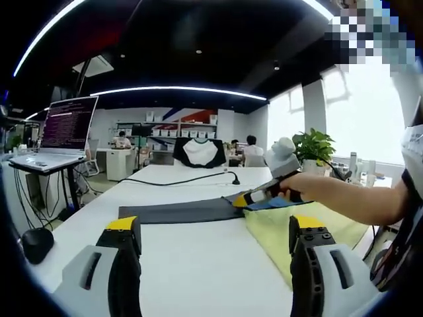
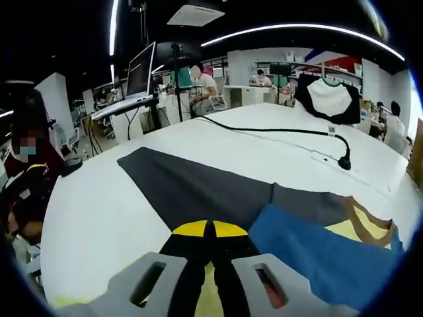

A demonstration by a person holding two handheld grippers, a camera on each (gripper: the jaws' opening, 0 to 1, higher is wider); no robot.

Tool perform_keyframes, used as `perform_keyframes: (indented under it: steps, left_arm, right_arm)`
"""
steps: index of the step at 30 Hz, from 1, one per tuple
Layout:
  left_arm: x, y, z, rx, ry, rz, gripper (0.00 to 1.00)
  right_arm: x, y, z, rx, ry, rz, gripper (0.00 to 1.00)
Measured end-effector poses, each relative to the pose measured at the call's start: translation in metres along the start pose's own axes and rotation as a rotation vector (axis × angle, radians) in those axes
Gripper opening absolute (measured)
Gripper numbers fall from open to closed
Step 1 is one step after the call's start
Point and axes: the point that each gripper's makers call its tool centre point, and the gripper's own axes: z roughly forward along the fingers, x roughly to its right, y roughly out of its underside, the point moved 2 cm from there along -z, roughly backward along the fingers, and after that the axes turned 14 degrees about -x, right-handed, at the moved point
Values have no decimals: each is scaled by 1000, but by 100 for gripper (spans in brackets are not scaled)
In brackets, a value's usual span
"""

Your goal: Fold the garment on the visible template until the final outline fits inside the template.

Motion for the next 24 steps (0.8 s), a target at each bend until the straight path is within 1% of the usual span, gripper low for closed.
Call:
perform_keyframes:
  steps: [5, 6, 7, 8, 15, 18, 21, 22, 24]
  left_arm:
    - [3, 0, 2, 0, 8, 2, 98]
    - [3, 0, 2, 0, 11, 2, 98]
    - [4, 0, 2, 0, 13, 1, 98]
    - [5, 1, 3, -1, 16, 1, 98]
    - [13, 1, 11, -4, 47, 6, 98]
    - [18, 0, 13, -2, 63, 10, 98]
    - [21, -1, 14, 3, 72, 15, 97]
    - [22, -2, 14, 8, 74, 15, 97]
    - [23, -4, 14, 17, 79, 12, 96]
  right_arm:
    - [19, -9, -26, 76, 67, 7, 0]
    - [27, -12, -37, 109, 95, 19, 0]
    - [32, -13, -44, 123, 110, 27, 0]
    - [39, -15, -56, 147, 137, 35, 0]
    - [68, -23, -121, 265, 261, 42, 0]
    - [75, -26, -145, 306, 300, 53, 0]
    - [80, -29, -167, 341, 339, 39, 0]
    - [83, -28, -177, 355, 362, 34, 0]
    - [86, -26, -191, 370, 385, 36, 0]
